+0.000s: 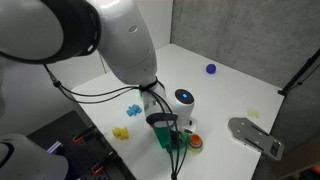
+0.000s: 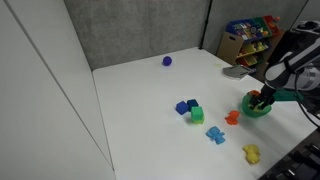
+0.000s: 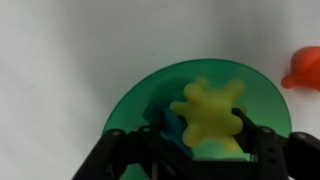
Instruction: Remove the yellow and blue objects from the green bowl and put them on the table
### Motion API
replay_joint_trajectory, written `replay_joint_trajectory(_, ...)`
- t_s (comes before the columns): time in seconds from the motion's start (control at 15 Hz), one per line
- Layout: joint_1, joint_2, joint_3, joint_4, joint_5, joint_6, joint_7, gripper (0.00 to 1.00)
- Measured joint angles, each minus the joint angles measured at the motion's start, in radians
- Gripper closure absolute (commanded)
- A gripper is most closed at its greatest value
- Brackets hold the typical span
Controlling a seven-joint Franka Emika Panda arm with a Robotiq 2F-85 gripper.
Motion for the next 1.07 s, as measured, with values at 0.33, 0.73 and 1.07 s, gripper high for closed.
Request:
replay_joint_trajectory(0.33,0.004,-0.011,-0.003,0.001,0.0,-0.012,0.0,0.67)
replay_joint_trajectory(0.73,0.004,-0.036,0.013,0.001,0.0,-0.036,0.0,0.79)
replay_joint_trajectory(1.07,0.004,-0.098,0.03,-0.002,0.005,-0.067,-0.001,0.82)
